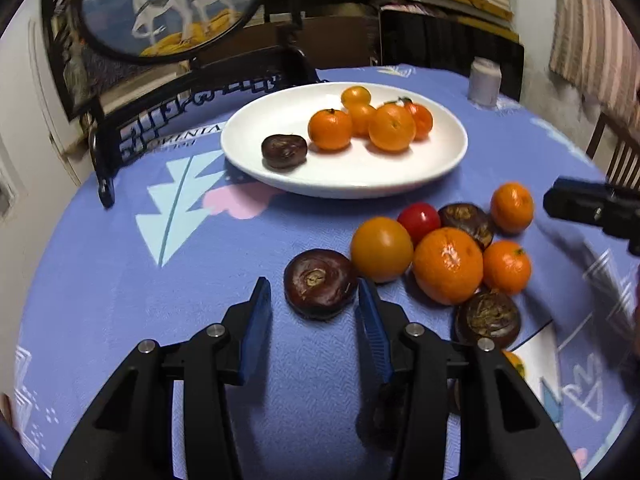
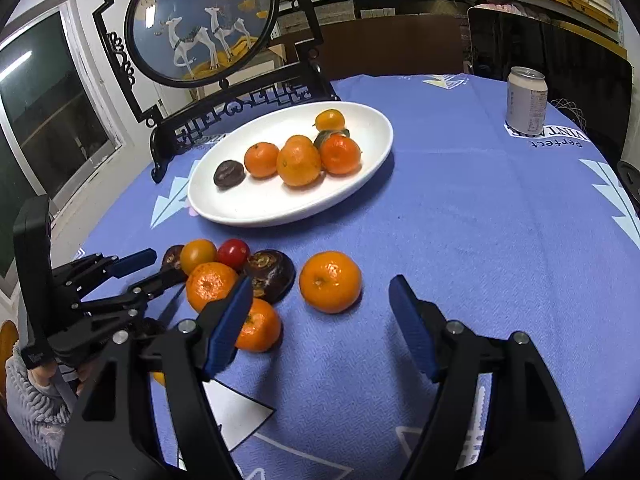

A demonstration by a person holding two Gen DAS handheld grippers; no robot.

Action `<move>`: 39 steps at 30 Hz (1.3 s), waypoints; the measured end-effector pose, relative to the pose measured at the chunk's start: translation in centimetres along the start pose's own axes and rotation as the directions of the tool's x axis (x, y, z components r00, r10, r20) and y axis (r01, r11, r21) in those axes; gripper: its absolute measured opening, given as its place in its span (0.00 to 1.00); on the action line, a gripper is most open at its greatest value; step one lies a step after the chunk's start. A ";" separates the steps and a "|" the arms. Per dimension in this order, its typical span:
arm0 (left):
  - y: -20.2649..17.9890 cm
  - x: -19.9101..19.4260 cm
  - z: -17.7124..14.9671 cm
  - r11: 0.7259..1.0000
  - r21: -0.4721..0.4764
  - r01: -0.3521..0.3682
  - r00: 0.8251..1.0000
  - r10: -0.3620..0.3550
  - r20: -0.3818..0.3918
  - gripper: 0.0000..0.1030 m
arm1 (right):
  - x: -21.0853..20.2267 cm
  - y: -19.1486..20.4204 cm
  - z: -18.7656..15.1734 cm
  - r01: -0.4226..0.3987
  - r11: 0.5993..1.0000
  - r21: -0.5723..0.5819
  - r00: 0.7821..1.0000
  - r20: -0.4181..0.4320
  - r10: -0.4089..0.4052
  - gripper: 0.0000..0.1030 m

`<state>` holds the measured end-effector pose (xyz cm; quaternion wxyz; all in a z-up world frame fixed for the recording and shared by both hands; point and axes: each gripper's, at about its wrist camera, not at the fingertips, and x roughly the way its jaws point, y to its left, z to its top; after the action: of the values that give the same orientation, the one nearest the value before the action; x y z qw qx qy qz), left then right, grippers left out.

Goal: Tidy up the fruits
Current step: 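Grasp a water chestnut with the left gripper while the right grasps a mandarin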

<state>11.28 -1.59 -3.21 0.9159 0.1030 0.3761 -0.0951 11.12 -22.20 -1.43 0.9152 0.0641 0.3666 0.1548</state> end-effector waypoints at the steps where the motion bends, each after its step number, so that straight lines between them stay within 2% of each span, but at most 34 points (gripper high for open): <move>1: -0.1 0.4 0.1 1.000 0.006 0.001 1.000 -0.001 -0.013 0.45 | 0.2 0.0 0.0 0.001 1.000 0.000 1.000 -0.006 -0.001 0.70; 4: 1.1 1.1 0.6 0.997 -0.058 0.044 0.998 -0.046 -0.032 0.44 | 0.7 0.0 0.0 0.004 1.000 0.006 1.000 -0.012 -0.004 0.70; 7: 1.7 1.6 0.9 0.994 -0.094 0.054 0.998 -0.057 -0.035 0.44 | 1.1 -0.5 0.3 -0.005 0.999 0.036 1.000 -0.020 0.006 0.70; 15: 1.6 1.8 0.9 0.993 -0.102 0.060 0.997 -0.064 -0.040 0.44 | 2.3 -0.4 0.1 0.000 0.999 0.040 0.999 -0.053 0.002 0.68; 18: 1.9 1.7 0.9 0.991 -0.115 0.066 0.997 -0.070 -0.034 0.44 | 3.1 -0.2 -0.1 0.010 1.000 0.030 0.997 -0.071 -0.008 0.56; 20: 1.8 1.7 0.9 0.991 -0.113 0.069 0.997 -0.074 -0.033 0.41 | 3.8 -0.3 -0.3 0.013 0.999 0.042 0.996 -0.087 -0.009 0.41; 33: 2.2 1.0 0.9 0.989 -0.131 0.063 0.998 -0.062 0.005 0.40 | 4.3 0.5 -0.6 0.062 0.998 -0.031 0.995 -0.074 -0.064 0.40; 34: 2.2 1.0 0.9 0.989 -0.131 0.063 0.998 -0.063 0.001 0.40 | 4.3 0.6 -0.6 0.067 0.997 -0.035 0.995 -0.071 -0.070 0.43; 35: 2.2 1.1 0.8 0.990 -0.130 0.062 0.998 -0.062 -0.001 0.40 | 4.5 0.6 -0.6 0.076 0.997 -0.033 0.994 -0.070 -0.079 0.52; 36: 2.1 1.1 0.9 0.990 -0.128 0.061 0.998 -0.062 -0.002 0.40 | 4.6 0.5 -0.6 0.074 0.997 -0.030 0.994 -0.073 -0.076 0.54; 37: 2.1 1.1 0.9 0.990 -0.127 0.062 0.998 -0.063 -0.002 0.40 | 4.6 0.4 -0.5 0.071 0.997 -0.025 0.995 -0.068 -0.073 0.56; 39: 2.1 1.1 0.9 0.990 -0.126 0.060 0.998 -0.061 -0.004 0.40 | 4.4 0.2 -0.4 0.080 0.997 -0.014 0.995 -0.054 -0.081 0.53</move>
<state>13.17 0.05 -3.18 0.9157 0.0341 0.3879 -0.0988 13.79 -20.58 -4.57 0.9106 0.0397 0.3929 0.1217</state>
